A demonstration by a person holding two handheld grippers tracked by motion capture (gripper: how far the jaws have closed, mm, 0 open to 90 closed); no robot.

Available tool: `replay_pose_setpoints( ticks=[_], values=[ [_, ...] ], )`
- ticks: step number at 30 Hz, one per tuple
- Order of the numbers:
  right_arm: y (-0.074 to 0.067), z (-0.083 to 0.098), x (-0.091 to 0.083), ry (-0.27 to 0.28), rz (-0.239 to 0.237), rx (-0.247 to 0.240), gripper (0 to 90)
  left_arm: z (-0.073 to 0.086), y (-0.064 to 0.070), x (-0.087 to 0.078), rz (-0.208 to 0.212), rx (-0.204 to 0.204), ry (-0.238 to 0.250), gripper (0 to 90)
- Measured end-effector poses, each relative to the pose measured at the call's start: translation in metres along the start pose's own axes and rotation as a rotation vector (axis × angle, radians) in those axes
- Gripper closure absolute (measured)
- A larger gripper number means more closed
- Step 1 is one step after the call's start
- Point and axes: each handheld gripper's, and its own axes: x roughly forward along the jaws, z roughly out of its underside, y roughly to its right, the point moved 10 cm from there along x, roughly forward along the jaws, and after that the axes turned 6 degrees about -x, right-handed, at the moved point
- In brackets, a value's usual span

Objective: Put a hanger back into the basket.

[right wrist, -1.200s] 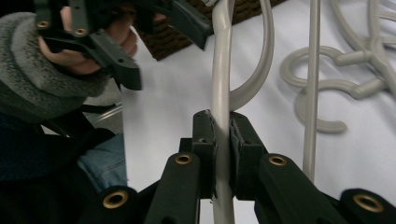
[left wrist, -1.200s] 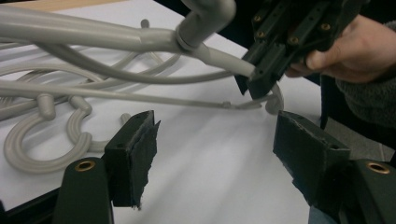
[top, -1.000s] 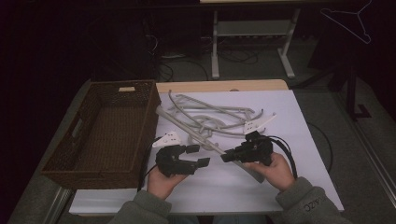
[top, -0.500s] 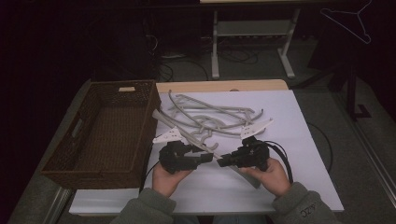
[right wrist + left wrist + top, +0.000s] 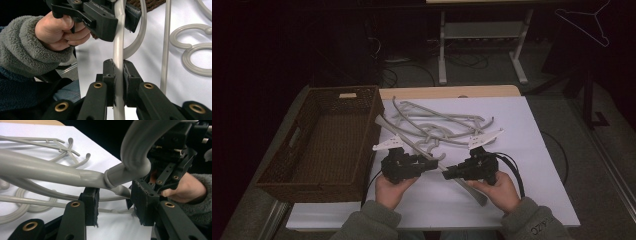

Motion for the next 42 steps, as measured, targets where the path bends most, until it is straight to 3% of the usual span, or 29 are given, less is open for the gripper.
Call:
replay_pose_setpoints(
  ticks=[2, 10, 13, 18, 23, 29, 30, 34, 38, 42],
  values=[
    [0.000, 0.000, 0.001, 0.004, -0.001, 0.000, 81.3, -0.001, 0.000, 0.000, 0.015, -0.031, 0.014, 59.2],
    [-0.001, 0.000, 0.001, 0.019, 0.002, 0.007, 81.3, -0.003, -0.001, 0.000, 0.045, -0.080, 0.015, 62.1],
    [-0.001, 0.000, 0.000, 0.028, 0.006, 0.011, 81.3, -0.004, -0.001, 0.001, 0.063, -0.118, 0.024, 65.0],
    [-0.002, -0.001, -0.002, 0.035, 0.013, 0.005, 81.2, -0.009, 0.002, 0.001, 0.118, -0.205, 0.047, 69.2],
    [-0.007, -0.004, -0.006, 0.062, 0.008, 0.006, 81.1, -0.014, 0.011, 0.001, 0.167, -0.251, 0.071, 75.2],
    [-0.013, -0.008, -0.011, 0.090, 0.020, -0.012, 79.6, -0.022, 0.022, 0.001, 0.138, -0.220, 0.048, 76.8],
    [-0.013, -0.009, -0.012, 0.091, 0.034, -0.015, 68.8, -0.026, 0.026, 0.001, 0.144, -0.217, 0.041, 78.1],
    [-0.012, -0.009, -0.014, 0.096, 0.057, -0.027, 63.0, -0.031, 0.033, 0.000, 0.132, -0.188, 0.012, 79.6],
    [-0.013, -0.012, -0.027, 0.138, 0.081, -0.020, 50.9, -0.037, 0.036, -0.002, 0.100, -0.159, -0.017, 79.9],
    [-0.014, -0.010, -0.036, 0.146, 0.102, -0.031, 47.8, -0.045, 0.034, -0.008, 0.054, -0.138, -0.047, 79.9]
  ],
)
